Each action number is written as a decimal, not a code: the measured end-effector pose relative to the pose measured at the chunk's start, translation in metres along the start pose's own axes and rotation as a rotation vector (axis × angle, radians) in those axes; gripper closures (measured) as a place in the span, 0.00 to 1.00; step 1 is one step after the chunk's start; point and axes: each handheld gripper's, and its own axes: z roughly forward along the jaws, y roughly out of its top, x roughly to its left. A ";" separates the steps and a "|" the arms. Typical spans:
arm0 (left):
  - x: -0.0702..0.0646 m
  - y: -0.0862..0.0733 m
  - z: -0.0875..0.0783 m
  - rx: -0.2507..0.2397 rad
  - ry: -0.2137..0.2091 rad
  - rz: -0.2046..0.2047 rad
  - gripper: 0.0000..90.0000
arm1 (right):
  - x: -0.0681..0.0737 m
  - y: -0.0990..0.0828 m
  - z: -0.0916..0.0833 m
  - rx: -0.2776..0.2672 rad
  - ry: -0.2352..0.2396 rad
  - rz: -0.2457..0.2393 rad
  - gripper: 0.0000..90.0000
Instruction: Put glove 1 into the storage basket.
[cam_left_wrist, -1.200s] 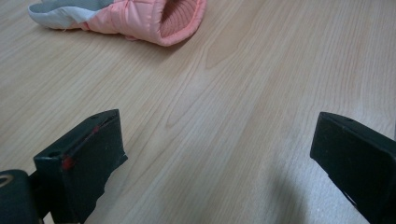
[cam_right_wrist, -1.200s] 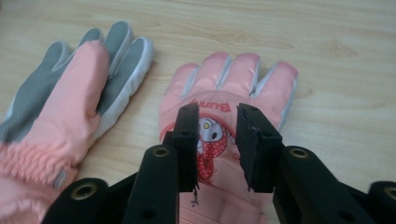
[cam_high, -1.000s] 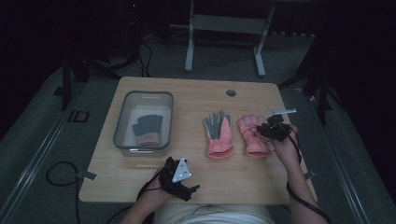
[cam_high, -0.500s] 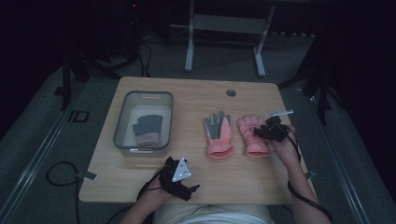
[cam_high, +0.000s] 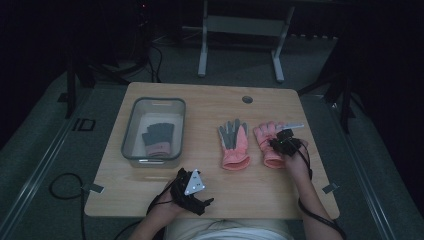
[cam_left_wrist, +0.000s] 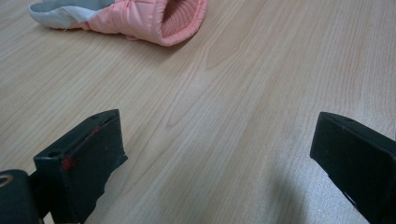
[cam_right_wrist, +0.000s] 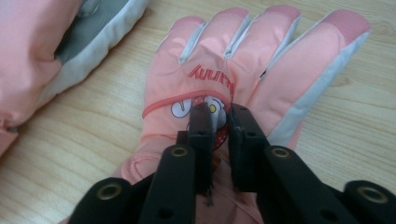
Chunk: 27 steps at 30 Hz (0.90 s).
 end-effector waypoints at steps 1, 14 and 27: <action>0.000 0.000 0.000 0.000 0.000 -0.002 0.03 | 0.000 0.000 -0.001 -0.006 -0.003 0.010 0.91; 0.001 0.000 -0.001 -0.007 0.003 0.001 0.03 | 0.030 0.042 -0.061 -0.133 -0.050 0.111 0.96; 0.003 -0.001 -0.003 -0.012 0.001 -0.006 0.03 | 0.097 0.084 -0.085 -0.204 0.021 0.107 0.96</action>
